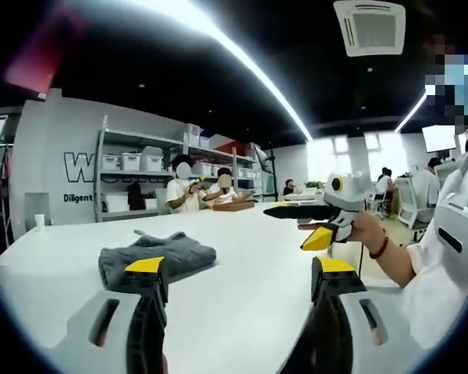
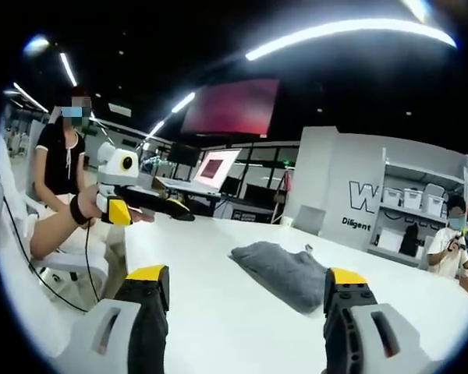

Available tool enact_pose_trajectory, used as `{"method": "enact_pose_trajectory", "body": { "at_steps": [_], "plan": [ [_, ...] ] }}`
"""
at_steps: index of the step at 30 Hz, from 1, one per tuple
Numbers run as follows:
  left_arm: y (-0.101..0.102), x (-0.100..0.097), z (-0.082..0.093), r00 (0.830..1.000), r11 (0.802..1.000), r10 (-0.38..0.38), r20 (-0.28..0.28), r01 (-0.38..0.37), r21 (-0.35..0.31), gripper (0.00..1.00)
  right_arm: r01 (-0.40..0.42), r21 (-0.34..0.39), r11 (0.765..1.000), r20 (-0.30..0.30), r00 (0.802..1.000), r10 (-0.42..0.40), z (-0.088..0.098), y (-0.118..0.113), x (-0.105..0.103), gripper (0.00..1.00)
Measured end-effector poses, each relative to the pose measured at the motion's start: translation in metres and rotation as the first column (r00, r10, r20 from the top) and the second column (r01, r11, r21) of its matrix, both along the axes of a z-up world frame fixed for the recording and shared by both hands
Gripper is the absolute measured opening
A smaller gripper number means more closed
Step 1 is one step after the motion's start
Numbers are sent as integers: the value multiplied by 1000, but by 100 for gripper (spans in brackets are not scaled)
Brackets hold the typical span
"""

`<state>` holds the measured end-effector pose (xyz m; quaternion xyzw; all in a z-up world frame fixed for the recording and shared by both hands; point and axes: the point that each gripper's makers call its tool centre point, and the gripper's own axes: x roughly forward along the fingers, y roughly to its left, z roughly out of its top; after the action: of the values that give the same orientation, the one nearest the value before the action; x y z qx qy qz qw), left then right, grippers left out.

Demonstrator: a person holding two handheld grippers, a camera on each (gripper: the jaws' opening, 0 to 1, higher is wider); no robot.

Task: Open the folded towel by lifting each exposed corner and separating the folded layers until the towel lies flat within the target outline without major curled edges

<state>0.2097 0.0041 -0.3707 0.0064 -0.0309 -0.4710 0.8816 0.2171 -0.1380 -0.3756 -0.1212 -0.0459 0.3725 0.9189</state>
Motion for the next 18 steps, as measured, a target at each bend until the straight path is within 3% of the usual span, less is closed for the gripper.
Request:
{"method": "enact_pose_trajectory", "body": {
  "at_steps": [18],
  "plan": [
    [2,20,1,1000,1000,19,-22,-19,-9,73,-4,15,1000,-1,1000,4,7,-1,14,79]
  ]
}}
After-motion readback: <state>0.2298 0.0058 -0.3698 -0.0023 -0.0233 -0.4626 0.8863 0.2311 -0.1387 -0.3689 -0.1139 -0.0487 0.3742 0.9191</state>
